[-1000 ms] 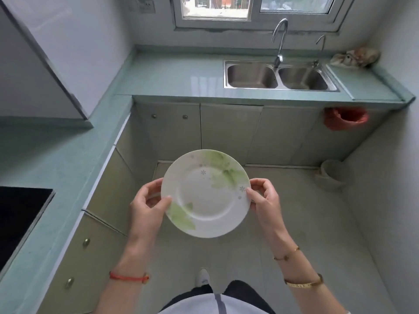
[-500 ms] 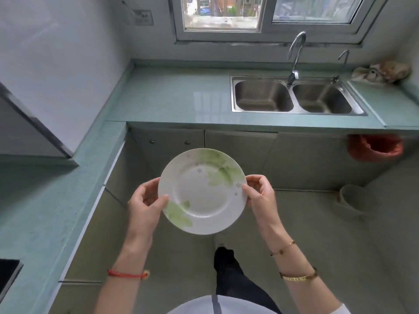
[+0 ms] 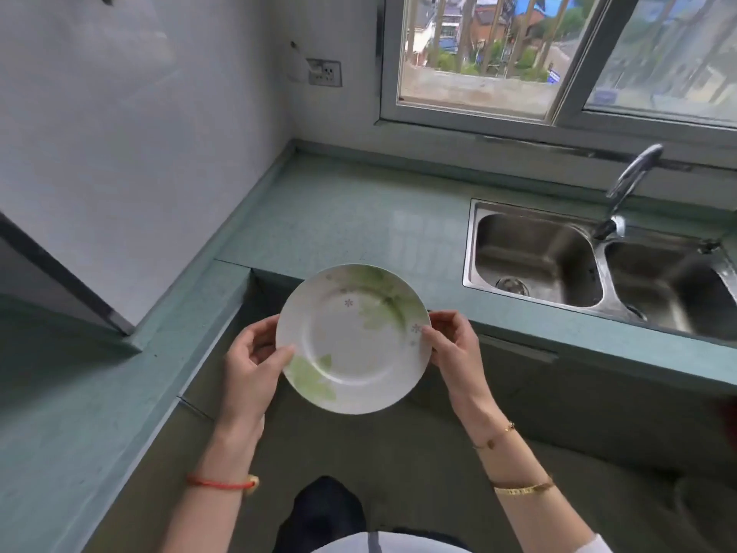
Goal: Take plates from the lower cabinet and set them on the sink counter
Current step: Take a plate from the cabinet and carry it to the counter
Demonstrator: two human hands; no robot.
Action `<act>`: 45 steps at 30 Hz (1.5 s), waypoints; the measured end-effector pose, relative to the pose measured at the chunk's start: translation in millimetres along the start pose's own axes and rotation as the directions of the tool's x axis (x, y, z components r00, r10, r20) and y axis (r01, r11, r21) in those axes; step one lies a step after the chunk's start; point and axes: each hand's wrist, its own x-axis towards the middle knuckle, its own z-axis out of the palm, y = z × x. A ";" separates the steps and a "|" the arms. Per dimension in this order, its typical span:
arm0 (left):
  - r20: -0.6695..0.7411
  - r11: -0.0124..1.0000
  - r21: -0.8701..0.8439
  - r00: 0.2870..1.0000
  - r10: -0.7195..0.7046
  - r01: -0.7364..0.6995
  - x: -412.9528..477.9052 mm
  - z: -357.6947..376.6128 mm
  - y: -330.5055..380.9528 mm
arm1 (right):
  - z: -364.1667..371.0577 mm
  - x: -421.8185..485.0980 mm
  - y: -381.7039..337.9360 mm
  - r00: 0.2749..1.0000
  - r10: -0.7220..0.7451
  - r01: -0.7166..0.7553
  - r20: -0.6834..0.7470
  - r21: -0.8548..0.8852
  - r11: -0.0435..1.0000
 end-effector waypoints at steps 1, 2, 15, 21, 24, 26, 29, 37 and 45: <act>-0.011 1.000 -0.001 1.000 -0.007 0.007 11.8 2.2 1.0 | 5.7 14.1 -1.6 1.000 0.008 -0.008 0.013 -0.002 1.000; -0.018 1.000 -0.001 1.000 -0.012 0.012 22.3 4.2 1.7 | 11.1 26.2 -3.1 1.000 0.013 -0.013 0.023 0.000 1.000; -0.061 0.997 0.012 0.995 -0.075 0.075 239.3 16.9 6.8 | 132.3 206.3 -9.9 0.998 0.054 -0.054 0.012 -0.039 0.998; 0.002 0.995 0.085 0.998 -0.055 0.055 361.9 16.6 28.9 | 200.7 288.8 -26.7 0.997 0.062 -0.063 -0.043 -0.013 0.998; 0.043 0.992 0.121 0.998 -0.036 0.031 415.1 23.1 34.5 | 225.8 328.3 -32.2 0.994 0.060 -0.062 -0.088 -0.013 0.998; 0.074 0.990 0.137 0.996 -0.050 0.039 444.5 30.0 36.1 | 237.1 351.9 -34.6 0.991 0.062 -0.065 -0.122 -0.024 0.998; 0.101 0.988 0.148 0.993 -0.067 0.052 486.7 42.7 34.6 | 249.2 388.3 -37.7 0.986 0.061 -0.070 -0.156 -0.055 0.996; 0.157 0.988 0.124 0.981 -0.114 0.095 587.0 93.0 28.4 | 266.3 497.7 -37.6 0.976 0.040 -0.085 -0.215 -0.202 0.976; 0.215 0.963 0.215 0.954 -0.208 0.162 689.0 144.6 -6.4 | 283.0 608.3 -6.9 0.974 0.011 -0.096 -0.227 -0.368 0.925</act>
